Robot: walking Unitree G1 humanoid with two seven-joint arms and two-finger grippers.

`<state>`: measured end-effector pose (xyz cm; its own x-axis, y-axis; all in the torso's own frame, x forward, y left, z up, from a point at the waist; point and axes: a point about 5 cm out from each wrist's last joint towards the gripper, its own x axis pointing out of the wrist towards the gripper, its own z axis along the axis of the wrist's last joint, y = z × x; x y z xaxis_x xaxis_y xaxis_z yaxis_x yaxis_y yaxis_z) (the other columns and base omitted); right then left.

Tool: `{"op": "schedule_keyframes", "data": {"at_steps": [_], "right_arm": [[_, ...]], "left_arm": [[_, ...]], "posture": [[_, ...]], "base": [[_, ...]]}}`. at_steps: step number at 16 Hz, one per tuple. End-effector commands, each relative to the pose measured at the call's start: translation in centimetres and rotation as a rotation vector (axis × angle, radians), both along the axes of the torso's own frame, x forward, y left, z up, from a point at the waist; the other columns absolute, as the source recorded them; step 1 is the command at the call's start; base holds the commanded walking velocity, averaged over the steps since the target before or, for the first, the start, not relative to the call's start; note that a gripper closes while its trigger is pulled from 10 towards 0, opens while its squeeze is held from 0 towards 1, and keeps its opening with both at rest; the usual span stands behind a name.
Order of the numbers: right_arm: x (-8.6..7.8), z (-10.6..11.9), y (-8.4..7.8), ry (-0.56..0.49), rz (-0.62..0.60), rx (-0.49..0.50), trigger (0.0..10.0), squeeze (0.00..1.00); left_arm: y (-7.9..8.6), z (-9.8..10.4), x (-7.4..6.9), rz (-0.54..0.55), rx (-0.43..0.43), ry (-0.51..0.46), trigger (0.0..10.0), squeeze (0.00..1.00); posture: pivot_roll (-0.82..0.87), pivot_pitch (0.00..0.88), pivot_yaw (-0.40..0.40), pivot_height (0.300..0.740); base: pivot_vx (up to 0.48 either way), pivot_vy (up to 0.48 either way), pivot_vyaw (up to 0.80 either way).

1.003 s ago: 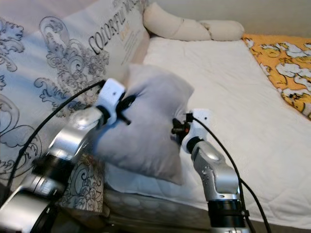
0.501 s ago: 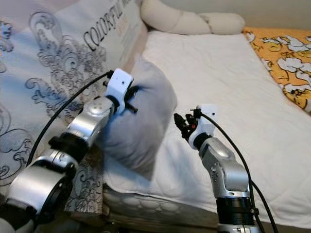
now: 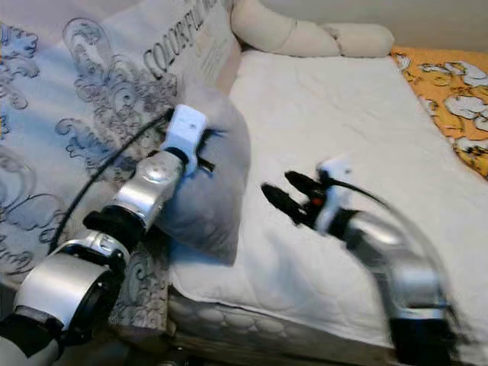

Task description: Clean up the room

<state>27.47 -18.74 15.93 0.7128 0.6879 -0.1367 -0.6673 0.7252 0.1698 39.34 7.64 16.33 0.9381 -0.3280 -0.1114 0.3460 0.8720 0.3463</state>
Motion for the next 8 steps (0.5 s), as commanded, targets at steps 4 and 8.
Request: {"op": "schedule_keyframes", "data": {"at_steps": [4,8], "right_arm": [[-2.9,2.7,-3.1,0.041,0.208,-0.009,10.0,1.00],[-3.8,3.3,-4.6,0.071,0.237,-0.050,10.0,1.00]], "left_arm": [[-2.0,1.8,0.0,-0.217,0.131,-0.084,10.0,0.00],[-0.9,2.2,0.6,-0.229,0.229,-0.055,10.0,0.00]], "posture": [[-0.08,0.000,0.050,0.740],[-0.08,0.000,0.052,0.740]], "base": [[0.000,0.000,0.00],[0.000,0.000,0.00]]}}
